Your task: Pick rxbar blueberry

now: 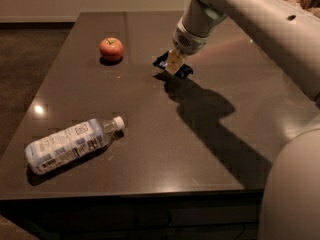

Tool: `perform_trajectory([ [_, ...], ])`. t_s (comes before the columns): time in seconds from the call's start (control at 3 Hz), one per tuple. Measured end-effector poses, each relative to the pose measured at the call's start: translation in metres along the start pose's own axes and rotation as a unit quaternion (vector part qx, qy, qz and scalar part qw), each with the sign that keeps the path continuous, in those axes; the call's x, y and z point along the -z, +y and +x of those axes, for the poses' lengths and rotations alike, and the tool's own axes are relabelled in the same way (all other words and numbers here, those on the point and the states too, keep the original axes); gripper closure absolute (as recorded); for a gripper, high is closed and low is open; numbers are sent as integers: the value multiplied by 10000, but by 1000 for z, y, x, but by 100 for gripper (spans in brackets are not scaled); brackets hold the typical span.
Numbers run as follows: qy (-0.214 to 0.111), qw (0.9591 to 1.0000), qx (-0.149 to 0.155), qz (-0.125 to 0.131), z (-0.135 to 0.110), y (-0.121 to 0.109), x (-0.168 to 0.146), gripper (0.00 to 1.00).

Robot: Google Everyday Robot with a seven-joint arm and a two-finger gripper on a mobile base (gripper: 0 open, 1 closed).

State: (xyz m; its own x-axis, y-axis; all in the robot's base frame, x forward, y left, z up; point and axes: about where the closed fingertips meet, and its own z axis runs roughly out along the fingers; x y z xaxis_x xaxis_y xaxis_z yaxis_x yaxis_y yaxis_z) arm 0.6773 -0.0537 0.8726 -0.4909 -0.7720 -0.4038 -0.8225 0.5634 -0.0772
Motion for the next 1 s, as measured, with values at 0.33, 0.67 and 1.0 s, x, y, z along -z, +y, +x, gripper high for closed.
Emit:
perform_trajectory([
  [0.33,-73,9998,177,70,-14,1,19,100],
  [0.67,-150,9991,356,163,-27,3,39,100],
  [1.0,-229,9978,552,295,-39,12,67,100],
])
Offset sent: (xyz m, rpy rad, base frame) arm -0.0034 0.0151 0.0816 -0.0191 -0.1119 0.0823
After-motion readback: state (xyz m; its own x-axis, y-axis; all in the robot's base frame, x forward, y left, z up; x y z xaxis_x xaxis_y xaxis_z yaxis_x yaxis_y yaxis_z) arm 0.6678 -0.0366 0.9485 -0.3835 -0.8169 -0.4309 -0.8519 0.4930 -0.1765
